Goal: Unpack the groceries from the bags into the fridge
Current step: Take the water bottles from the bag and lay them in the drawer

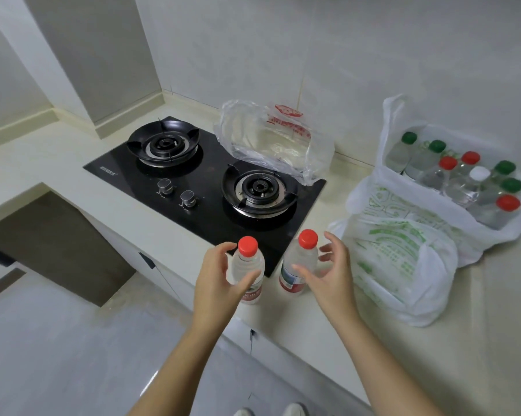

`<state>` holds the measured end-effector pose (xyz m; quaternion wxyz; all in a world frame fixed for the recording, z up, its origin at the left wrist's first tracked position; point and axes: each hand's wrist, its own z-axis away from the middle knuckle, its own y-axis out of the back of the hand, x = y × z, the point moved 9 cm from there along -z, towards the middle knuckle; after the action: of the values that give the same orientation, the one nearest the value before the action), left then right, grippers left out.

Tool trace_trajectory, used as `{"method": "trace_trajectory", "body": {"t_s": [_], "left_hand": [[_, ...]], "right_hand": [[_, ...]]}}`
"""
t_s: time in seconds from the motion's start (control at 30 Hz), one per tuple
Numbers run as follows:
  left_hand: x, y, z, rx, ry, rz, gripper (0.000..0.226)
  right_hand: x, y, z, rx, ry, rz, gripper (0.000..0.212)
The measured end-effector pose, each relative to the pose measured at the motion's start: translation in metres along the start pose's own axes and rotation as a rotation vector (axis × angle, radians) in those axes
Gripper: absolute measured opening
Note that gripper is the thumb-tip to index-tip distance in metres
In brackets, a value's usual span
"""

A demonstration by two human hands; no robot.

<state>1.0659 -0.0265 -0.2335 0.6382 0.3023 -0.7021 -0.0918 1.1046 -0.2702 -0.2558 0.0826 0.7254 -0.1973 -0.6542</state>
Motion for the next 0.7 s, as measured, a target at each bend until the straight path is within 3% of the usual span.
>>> {"method": "trace_trajectory", "body": {"t_s": [0.13, 0.23, 0.43, 0.7], "left_hand": [[-0.041, -0.024, 0.014, -0.077, 0.156, 0.161, 0.095], [-0.062, -0.044, 0.02, -0.142, 0.189, 0.21, 0.101], [-0.065, -0.062, 0.015, -0.174, 0.162, 0.23, 0.077], [-0.069, -0.057, 0.013, -0.163, 0.217, 0.227, 0.064]], "right_hand": [[0.046, -0.022, 0.011, -0.117, -0.187, -0.065, 0.1], [0.062, -0.036, 0.014, -0.153, -0.226, -0.091, 0.094], [0.07, -0.051, 0.011, -0.09, -0.261, -0.156, 0.061], [0.074, -0.046, 0.012, -0.006, -0.29, -0.121, 0.052]]}}
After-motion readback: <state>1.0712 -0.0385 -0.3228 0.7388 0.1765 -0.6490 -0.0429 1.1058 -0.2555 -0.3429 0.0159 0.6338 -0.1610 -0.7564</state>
